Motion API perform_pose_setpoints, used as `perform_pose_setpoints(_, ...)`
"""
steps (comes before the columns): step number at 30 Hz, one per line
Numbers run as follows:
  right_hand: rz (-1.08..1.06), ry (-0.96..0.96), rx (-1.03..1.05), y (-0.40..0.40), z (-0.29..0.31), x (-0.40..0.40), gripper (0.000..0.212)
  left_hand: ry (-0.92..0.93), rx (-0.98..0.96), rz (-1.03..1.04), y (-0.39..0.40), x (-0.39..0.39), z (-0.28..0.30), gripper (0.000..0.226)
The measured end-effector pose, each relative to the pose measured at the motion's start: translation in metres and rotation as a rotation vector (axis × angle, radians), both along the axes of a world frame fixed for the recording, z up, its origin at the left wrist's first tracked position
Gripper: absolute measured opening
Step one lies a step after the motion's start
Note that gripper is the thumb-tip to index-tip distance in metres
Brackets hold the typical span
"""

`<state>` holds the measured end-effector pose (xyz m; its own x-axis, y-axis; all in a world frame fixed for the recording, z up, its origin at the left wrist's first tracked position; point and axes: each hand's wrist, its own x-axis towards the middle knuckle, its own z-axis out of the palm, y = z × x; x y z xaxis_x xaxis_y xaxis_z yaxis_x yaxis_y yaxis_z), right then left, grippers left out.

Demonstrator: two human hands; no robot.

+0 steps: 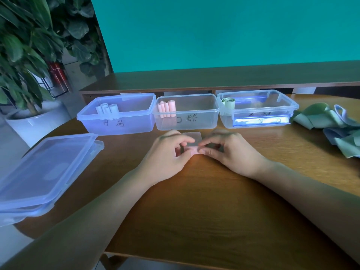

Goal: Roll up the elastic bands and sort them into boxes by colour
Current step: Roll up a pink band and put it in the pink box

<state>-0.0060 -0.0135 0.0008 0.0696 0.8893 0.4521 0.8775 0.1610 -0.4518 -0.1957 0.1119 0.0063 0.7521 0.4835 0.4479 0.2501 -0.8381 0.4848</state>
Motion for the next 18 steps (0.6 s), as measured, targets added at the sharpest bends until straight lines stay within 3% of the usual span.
perform_pose_setpoints(8,-0.021,-0.067,0.011,0.009,-0.001,0.003,0.024,0.031,-0.01,0.025,0.005,0.003,-0.001,0.014)
perform_pose_setpoints(18,-0.035,-0.024,0.009,0.016,-0.003,0.008,0.021,-0.005,-0.009,0.047,0.009,0.005,-0.002,0.027)
